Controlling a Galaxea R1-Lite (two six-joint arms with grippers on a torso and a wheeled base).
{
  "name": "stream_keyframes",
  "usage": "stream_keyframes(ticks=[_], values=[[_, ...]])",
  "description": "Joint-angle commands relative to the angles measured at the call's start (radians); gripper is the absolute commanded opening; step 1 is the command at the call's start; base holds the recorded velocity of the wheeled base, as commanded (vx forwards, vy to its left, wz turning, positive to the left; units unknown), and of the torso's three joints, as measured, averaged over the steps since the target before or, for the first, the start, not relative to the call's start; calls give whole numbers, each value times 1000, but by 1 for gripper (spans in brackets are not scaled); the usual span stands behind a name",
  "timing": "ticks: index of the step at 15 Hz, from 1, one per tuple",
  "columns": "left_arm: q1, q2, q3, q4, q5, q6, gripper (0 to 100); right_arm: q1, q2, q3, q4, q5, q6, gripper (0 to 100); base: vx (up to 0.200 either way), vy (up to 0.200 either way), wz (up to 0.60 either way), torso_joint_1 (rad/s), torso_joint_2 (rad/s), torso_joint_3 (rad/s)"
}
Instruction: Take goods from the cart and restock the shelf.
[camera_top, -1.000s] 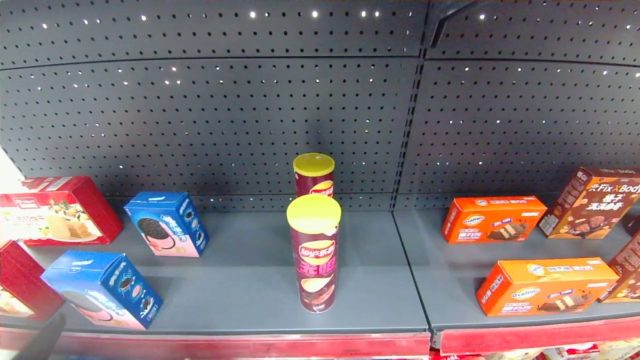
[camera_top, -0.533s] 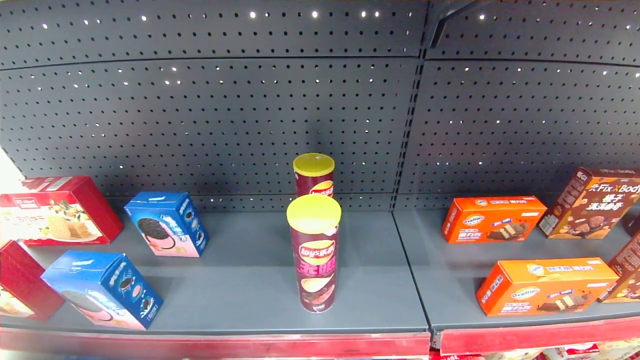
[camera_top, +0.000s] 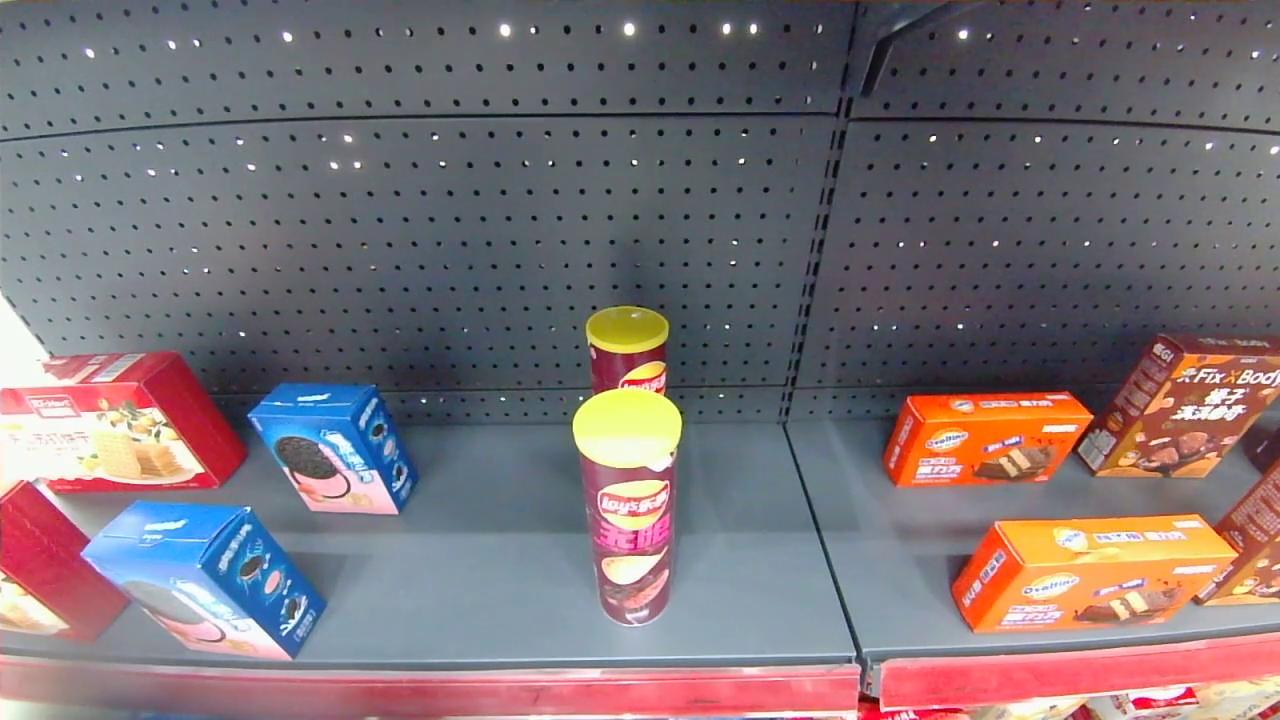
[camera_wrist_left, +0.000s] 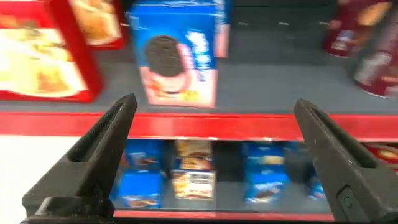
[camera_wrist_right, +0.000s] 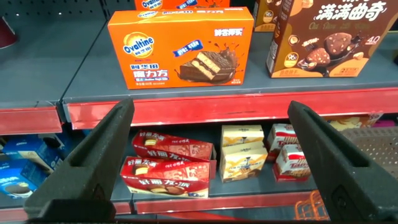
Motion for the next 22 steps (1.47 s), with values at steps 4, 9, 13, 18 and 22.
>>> stream_keyframes(ticks=[4,9,13,18,22], values=[[-3,-15,0,60,57,7,100,0,1,0,0,0,0,100,0,0,0,0,0,0],[-1,-15,0,60,-4,-14,100,0,1,0,0,0,-2,100,0,0,0,0,0,0],[-1,-16,0,60,-13,4,100,0,1,0,0,0,-2,100,0,0,0,0,0,0],[-1,-16,0,62,-15,7,100,0,1,0,0,2,-5,100,0,120,0,-1,1,4],[-1,-16,0,62,-18,12,100,0,1,0,0,2,-5,100,0,0,0,0,0,0]])
